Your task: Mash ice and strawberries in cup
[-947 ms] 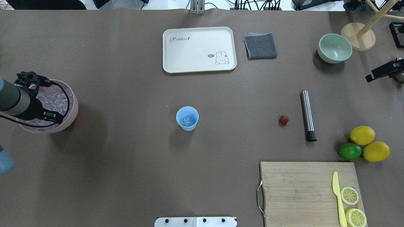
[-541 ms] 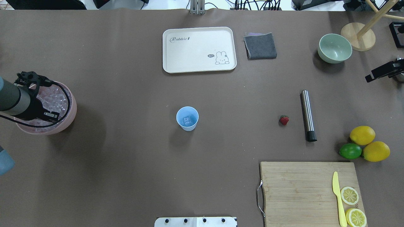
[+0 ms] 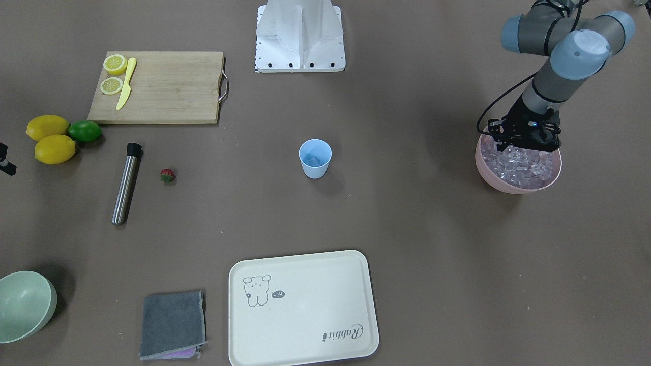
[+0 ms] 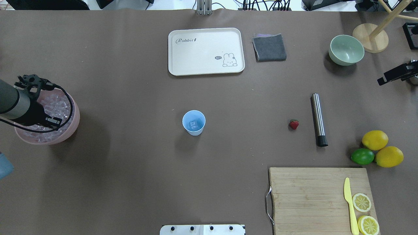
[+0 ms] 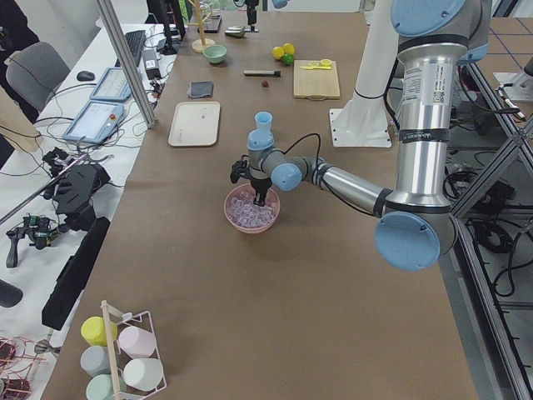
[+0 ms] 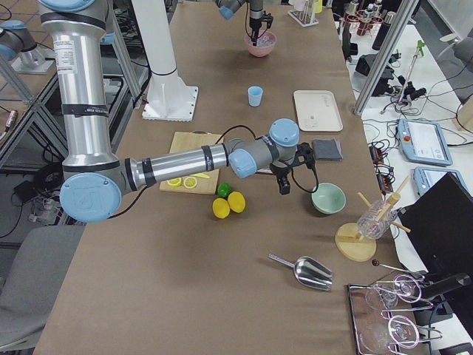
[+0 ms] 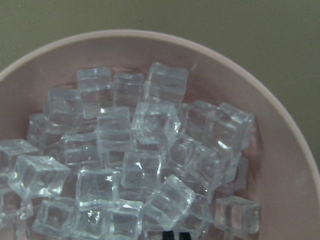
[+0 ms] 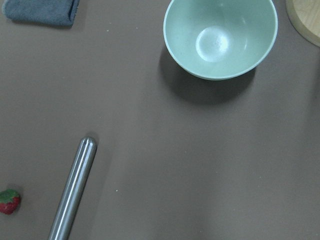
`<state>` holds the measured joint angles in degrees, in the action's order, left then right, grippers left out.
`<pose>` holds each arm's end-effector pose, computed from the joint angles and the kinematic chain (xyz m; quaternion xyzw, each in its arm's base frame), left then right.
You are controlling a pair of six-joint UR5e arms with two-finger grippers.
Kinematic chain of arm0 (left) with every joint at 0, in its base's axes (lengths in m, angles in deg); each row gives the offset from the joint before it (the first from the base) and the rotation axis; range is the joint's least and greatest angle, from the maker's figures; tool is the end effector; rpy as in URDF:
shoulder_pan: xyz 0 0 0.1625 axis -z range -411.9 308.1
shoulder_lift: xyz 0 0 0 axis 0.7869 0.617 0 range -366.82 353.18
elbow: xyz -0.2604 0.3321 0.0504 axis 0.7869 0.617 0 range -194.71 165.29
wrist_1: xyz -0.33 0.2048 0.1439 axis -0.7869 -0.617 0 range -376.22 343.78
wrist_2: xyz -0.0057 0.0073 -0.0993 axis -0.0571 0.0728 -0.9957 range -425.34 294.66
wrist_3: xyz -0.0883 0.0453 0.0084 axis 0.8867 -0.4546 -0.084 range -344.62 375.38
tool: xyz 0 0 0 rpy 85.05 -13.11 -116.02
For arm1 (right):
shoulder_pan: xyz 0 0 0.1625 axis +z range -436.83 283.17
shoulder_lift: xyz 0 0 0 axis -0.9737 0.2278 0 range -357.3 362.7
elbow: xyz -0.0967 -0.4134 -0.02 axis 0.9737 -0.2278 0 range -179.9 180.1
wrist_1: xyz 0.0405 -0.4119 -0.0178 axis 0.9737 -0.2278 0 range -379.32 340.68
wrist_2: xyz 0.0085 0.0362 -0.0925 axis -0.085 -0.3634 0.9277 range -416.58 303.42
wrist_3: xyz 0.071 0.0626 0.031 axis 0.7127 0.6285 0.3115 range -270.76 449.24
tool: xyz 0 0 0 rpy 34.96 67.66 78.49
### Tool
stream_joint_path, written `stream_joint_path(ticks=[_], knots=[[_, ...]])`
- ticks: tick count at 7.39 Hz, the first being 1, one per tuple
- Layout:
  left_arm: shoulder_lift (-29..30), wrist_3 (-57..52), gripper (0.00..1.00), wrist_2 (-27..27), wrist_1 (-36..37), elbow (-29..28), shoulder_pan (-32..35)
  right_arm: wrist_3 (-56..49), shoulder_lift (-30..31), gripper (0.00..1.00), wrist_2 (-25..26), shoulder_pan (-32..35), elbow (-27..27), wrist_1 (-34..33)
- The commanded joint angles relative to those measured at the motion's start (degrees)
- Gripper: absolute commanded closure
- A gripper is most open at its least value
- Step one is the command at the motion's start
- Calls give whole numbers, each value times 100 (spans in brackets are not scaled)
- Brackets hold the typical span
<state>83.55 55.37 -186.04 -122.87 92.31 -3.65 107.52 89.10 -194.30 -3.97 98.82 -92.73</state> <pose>0.2764 -0.4335 0.4855 0.0478 0.3761 0.0916 0.9208 -0.0991 -0.5236 0.5135 0.0983 -0.4426 -0.0922 0.8865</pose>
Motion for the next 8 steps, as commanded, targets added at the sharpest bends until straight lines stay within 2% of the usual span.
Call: stream_joint_path(ticks=[1, 2, 3, 4, 7, 8], knots=[[7, -575, 100, -305, 91, 99, 289, 9, 9, 0, -10, 0, 7, 2], [7, -1163, 68, -287, 91, 151, 490, 0, 9, 0, -10, 0, 7, 2], [7, -1430, 23, -174, 82, 283, 544, 0, 17, 0, -10, 0, 7, 2], [-2, -1476, 13, 306, 65, 371, 467, 9, 9, 0, -18, 0, -2, -6], [60, -1538, 13, 1012, 30, 381, -33, 9, 17, 0, -80, 0, -11, -7], [60, -1538, 15, 1031, 21, 381, -96, 9, 18, 0, -106, 0, -11, -7]])
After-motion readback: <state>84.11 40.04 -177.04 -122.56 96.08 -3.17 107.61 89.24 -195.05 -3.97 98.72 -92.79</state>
